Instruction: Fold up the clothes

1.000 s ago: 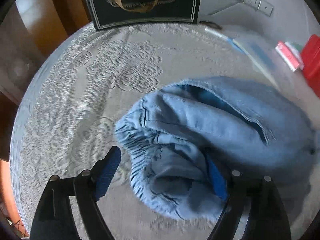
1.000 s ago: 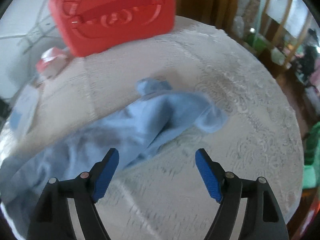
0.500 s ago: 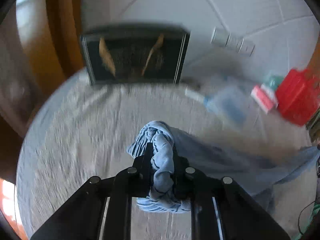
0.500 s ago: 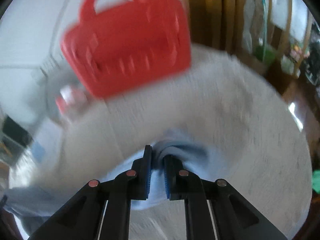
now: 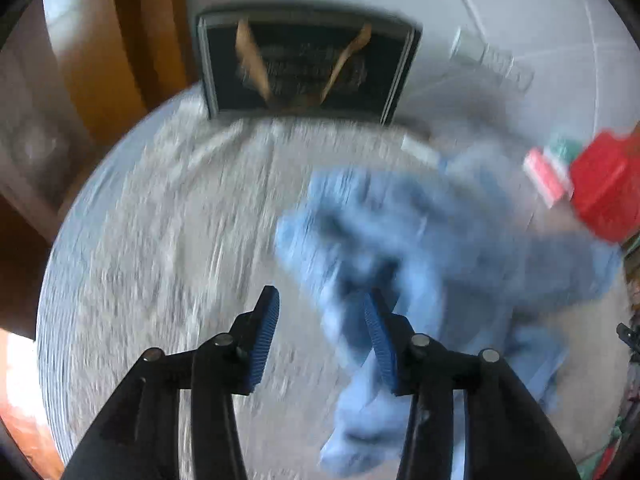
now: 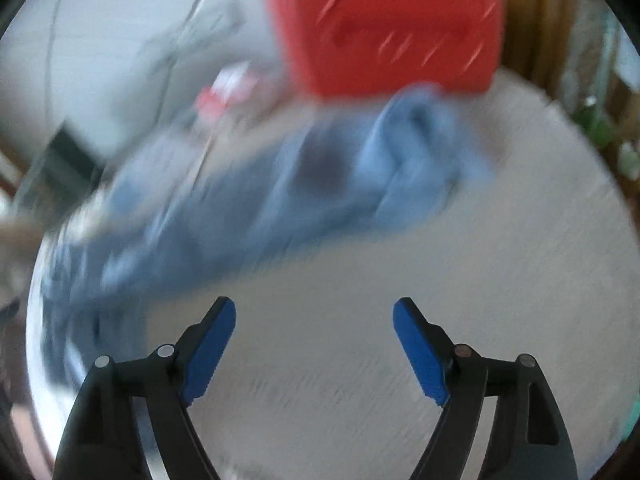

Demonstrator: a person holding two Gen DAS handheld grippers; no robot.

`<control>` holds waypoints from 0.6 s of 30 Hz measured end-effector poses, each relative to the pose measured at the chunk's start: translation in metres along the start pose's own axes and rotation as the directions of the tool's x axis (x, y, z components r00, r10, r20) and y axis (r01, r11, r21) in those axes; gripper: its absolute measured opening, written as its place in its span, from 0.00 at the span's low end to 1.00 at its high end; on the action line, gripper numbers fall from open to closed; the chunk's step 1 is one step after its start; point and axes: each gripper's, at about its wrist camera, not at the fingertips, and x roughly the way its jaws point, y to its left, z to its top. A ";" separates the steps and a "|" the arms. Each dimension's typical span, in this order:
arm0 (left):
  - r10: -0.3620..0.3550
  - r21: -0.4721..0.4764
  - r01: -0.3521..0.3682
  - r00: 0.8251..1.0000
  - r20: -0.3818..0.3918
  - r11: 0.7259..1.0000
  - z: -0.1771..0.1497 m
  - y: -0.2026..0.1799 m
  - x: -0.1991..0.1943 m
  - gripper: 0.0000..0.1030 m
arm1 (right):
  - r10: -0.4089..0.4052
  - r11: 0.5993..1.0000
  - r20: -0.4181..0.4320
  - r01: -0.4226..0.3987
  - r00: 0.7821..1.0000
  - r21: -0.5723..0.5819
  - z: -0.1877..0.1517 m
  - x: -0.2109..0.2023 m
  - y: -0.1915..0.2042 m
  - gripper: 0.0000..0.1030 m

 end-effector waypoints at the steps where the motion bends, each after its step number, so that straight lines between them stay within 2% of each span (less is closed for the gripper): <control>1: -0.003 -0.002 0.003 1.000 -0.025 1.000 -0.014 -0.001 0.008 0.43 | 0.024 0.999 -0.034 -0.025 0.999 -0.024 -0.015 0.006 0.011 0.79; 3: -0.011 -0.007 0.011 0.998 -0.063 1.000 -0.037 -0.005 0.024 0.43 | 0.077 0.993 -0.110 -0.087 0.991 -0.084 -0.050 0.021 0.043 0.79; 7: -0.028 -0.004 0.028 0.996 -0.090 1.000 -0.069 -0.020 0.042 0.42 | 0.127 0.972 -0.166 -0.156 0.978 -0.177 -0.091 0.035 0.100 0.79; 8: -0.029 0.009 0.030 0.996 -0.080 1.000 -0.071 -0.025 0.039 0.33 | 0.134 0.966 -0.176 -0.169 0.975 -0.196 -0.097 0.039 0.113 0.79; 9: -0.030 0.022 0.032 0.997 -0.070 0.999 -0.073 -0.029 0.035 0.16 | 0.141 0.958 -0.187 -0.181 0.972 -0.221 -0.104 0.045 0.129 0.79; 11: -0.032 0.048 0.035 0.998 -0.051 0.998 -0.078 -0.038 0.028 0.10 | 0.117 0.948 -0.197 -0.169 0.973 -0.270 -0.113 0.054 0.152 0.80; 12: -0.037 0.066 0.039 0.999 -0.028 0.997 -0.079 -0.042 0.018 0.09 | 0.076 0.937 -0.173 -0.130 0.982 -0.325 -0.117 0.056 0.166 0.70; 15: -0.073 0.071 0.071 0.997 0.026 0.995 -0.080 -0.039 -0.015 0.09 | -0.001 0.919 -0.123 -0.047 0.992 -0.391 -0.116 0.052 0.187 0.06; 18: -0.119 0.057 0.115 0.991 0.064 0.992 -0.079 -0.027 -0.046 0.09 | -0.027 0.926 -0.031 0.014 0.999 -0.376 -0.103 0.019 0.175 0.06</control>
